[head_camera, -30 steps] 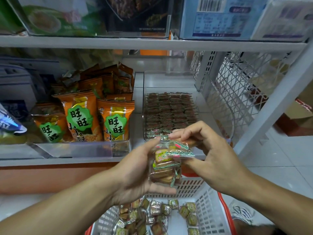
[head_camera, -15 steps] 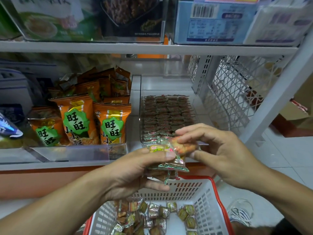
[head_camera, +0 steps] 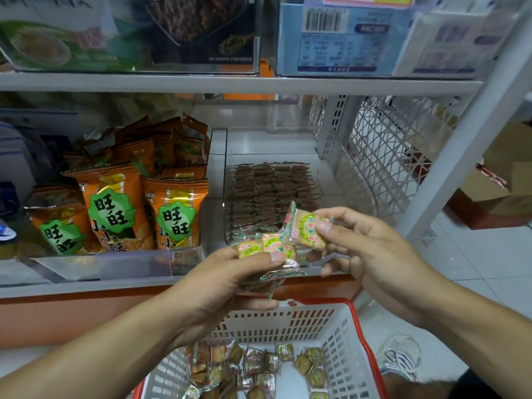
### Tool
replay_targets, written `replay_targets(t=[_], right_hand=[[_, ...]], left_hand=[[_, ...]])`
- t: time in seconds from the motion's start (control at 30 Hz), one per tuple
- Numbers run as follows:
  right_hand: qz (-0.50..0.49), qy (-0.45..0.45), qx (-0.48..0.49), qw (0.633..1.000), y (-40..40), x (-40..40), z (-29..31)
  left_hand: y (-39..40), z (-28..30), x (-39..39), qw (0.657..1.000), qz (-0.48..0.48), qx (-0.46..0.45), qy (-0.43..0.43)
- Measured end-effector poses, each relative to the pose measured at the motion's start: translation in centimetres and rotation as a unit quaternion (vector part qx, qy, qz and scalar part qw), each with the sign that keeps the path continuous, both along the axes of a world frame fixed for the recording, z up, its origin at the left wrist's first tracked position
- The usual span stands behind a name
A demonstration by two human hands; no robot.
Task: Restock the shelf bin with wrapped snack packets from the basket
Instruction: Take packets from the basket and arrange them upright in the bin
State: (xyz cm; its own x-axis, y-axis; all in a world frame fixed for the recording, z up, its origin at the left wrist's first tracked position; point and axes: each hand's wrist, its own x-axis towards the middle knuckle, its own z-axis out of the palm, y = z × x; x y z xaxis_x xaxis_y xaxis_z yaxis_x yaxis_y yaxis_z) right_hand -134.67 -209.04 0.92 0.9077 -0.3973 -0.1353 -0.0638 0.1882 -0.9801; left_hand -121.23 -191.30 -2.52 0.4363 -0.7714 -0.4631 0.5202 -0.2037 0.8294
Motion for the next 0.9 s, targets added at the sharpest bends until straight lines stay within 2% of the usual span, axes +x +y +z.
replay_targets(t=[0.27, 0.4, 0.47, 0.6, 0.73, 0.8, 0.9], right_hand=[[0.017, 0.043, 0.039, 0.998, 0.1, 0.0, -0.1], [0.082, 0.102, 0.105, 0.986, 0.2, -0.2, 0.0], [0.109, 0.132, 0.082, 0.982, 0.3, -0.4, -0.1], [0.063, 0.106, 0.042, 0.991, -0.3, -0.3, 0.7], [0.027, 0.087, 0.084, 0.992, -1.2, -0.5, 1.2], [0.026, 0.093, 0.13, 0.987, -0.7, -0.5, 0.9], [-0.01, 0.092, 0.164, 0.982, 0.9, -0.3, -0.3]], left_hand=[[0.3, -0.2, -0.1, 0.998, 0.004, -0.01, -0.067], [0.4, -0.4, -0.2, 0.994, -0.01, 0.0, -0.112], [0.5, -0.3, -0.2, 0.993, -0.013, 0.003, -0.12], [0.7, -0.3, 0.0, 0.991, -0.035, 0.015, -0.128], [0.7, -0.3, -0.5, 0.99, -0.044, 0.043, -0.127], [0.6, -0.4, -0.9, 0.991, -0.022, 0.043, -0.123], [0.4, -1.1, -1.8, 0.993, 0.064, 0.019, -0.101]])
